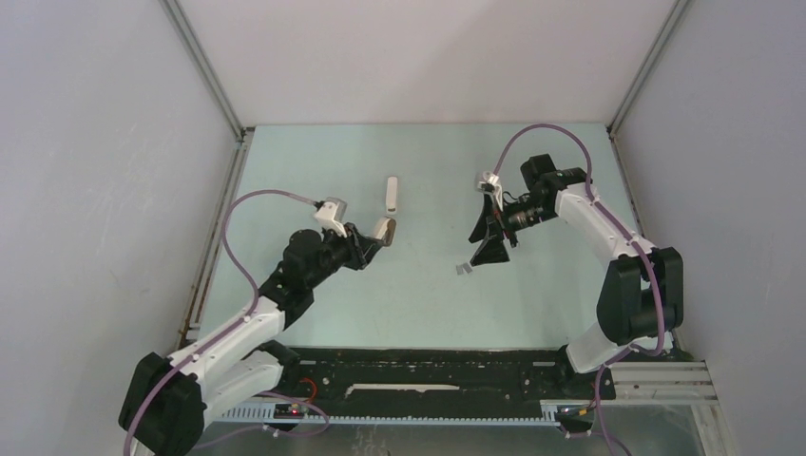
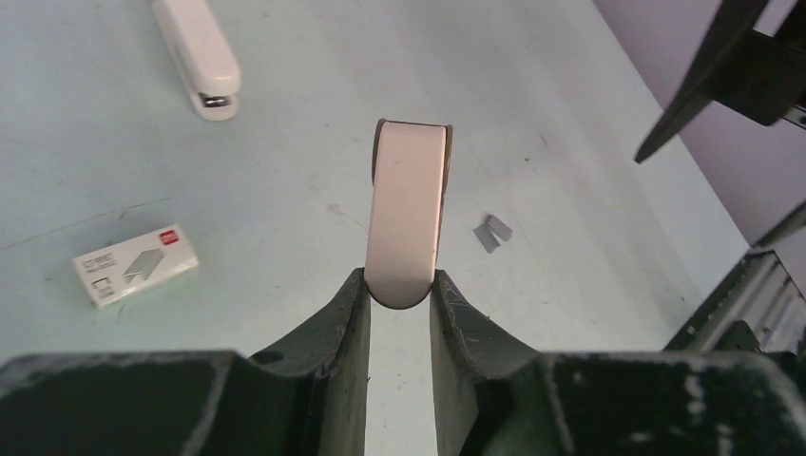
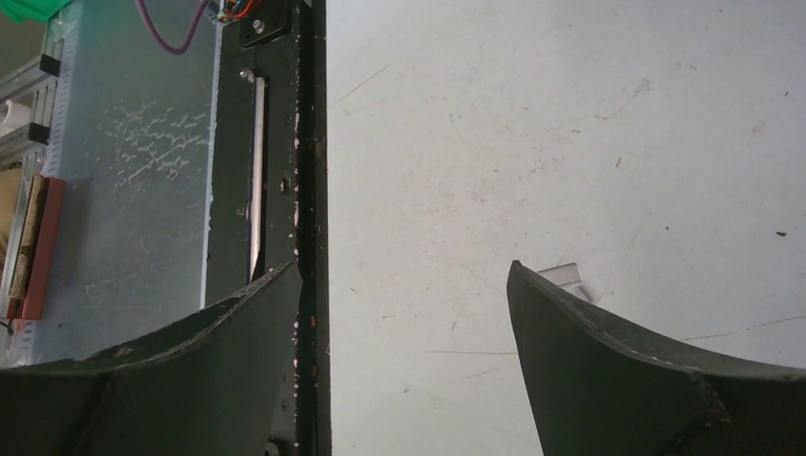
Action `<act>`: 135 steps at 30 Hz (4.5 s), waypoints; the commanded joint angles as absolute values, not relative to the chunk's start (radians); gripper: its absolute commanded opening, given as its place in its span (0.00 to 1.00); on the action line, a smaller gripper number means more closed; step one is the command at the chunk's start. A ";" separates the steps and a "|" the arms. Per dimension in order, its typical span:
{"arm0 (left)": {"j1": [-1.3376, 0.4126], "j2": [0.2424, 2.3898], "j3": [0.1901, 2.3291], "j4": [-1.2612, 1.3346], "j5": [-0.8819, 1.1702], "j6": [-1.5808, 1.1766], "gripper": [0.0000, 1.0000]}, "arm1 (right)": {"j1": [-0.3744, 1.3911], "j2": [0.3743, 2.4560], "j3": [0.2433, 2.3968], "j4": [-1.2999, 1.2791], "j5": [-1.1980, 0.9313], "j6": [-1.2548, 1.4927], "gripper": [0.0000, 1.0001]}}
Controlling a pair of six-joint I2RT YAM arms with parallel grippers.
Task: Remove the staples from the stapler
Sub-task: Place the stapler at the center of the board.
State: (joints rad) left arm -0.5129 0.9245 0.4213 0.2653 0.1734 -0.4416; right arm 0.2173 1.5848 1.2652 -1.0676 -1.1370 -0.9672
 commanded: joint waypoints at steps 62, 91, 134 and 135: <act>-0.286 1.170 0.659 0.251 -0.033 -0.392 0.00 | 0.213 1.548 1.268 -1.100 -1.152 -1.012 0.89; -0.249 1.489 0.907 0.129 -0.049 -0.382 0.00 | 0.213 1.546 1.267 -1.107 -1.157 -1.020 0.89; -0.287 1.086 0.710 0.061 -0.106 -0.460 0.67 | 0.253 1.473 1.265 -1.120 -1.143 -1.050 0.89; -0.287 1.039 0.674 0.069 -0.124 -0.480 0.69 | 0.264 1.467 1.260 -1.111 -1.134 -1.043 0.89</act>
